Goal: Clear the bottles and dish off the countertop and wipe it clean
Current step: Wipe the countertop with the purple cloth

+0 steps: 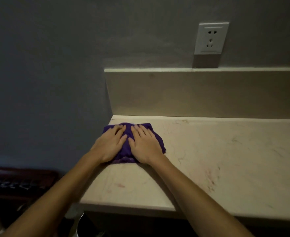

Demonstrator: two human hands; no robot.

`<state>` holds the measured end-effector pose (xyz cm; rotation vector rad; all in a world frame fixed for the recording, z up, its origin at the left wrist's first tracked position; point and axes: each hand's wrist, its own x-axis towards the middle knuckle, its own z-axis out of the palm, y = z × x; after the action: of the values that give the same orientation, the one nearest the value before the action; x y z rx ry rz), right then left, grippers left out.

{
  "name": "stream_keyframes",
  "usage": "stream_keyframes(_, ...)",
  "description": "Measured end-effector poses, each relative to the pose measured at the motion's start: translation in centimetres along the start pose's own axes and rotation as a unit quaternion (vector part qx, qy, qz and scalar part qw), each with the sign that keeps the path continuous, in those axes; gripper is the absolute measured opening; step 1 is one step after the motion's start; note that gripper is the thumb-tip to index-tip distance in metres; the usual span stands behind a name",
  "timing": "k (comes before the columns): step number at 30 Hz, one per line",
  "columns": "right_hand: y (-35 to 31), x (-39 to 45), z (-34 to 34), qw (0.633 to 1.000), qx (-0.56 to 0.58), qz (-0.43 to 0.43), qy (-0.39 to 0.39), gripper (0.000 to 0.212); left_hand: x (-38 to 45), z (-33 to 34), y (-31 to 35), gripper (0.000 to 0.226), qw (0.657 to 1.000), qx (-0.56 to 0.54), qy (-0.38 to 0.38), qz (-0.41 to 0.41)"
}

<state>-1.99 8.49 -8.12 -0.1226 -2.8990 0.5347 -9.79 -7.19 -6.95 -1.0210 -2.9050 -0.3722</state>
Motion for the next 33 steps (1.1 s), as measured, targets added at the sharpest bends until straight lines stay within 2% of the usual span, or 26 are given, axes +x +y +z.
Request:
stream_keyframes(5,-1.1,-14.9,-1.8,1.0,0.026,-0.008,-0.001,0.061,-13.1,1.5,6.4,0.072,0.999,-0.005,0.01,0.041)
stream_keyframes(9,-0.2,-19.7,-1.6,0.998,-0.048,0.002,0.033,0.058,-16.4,2.6,9.0,0.071,0.998,0.049,0.005,0.039)
stream_keyframes(13,1.4,-17.7,-2.9,0.999,-0.038,-0.015,0.025,0.059,-14.6,2.2,9.7,0.066,0.998,0.044,0.025,0.035)
stream_keyframes(15,2.9,-15.1,-3.5,0.999,-0.008,-0.033,-0.013,0.063,-12.4,1.5,10.1,0.071,0.999,0.008,0.02,0.034)
stream_keyframes(17,4.7,-11.6,-3.5,0.999,-0.02,-0.034,-0.011,0.068,-8.6,1.4,9.8,0.074,0.999,-0.028,-0.008,0.037)
stream_keyframes(20,8.2,-4.8,-3.5,0.999,-0.043,-0.009,-0.019,0.079,-0.5,2.1,8.5,0.064,0.999,-0.019,-0.019,0.034)
stream_keyframes(23,11.5,1.7,-3.7,0.998,-0.039,0.022,-0.033,0.063,6.2,2.8,8.5,0.064,0.999,-0.003,-0.03,0.023)
stream_keyframes(25,12.6,3.9,-3.6,0.997,-0.052,0.035,-0.033,0.061,8.8,2.8,8.9,0.058,0.999,0.003,-0.034,0.008)
stream_keyframes(29,12.5,3.5,-3.5,0.997,-0.055,0.044,-0.025,0.063,9.3,3.2,8.7,0.059,1.0,0.0,-0.026,0.013)
stream_keyframes(33,11.1,-2.3,-4.9,0.998,-0.038,0.051,-0.025,0.065,4.6,2.9,10.6,0.062,0.999,-0.01,-0.034,0.016)
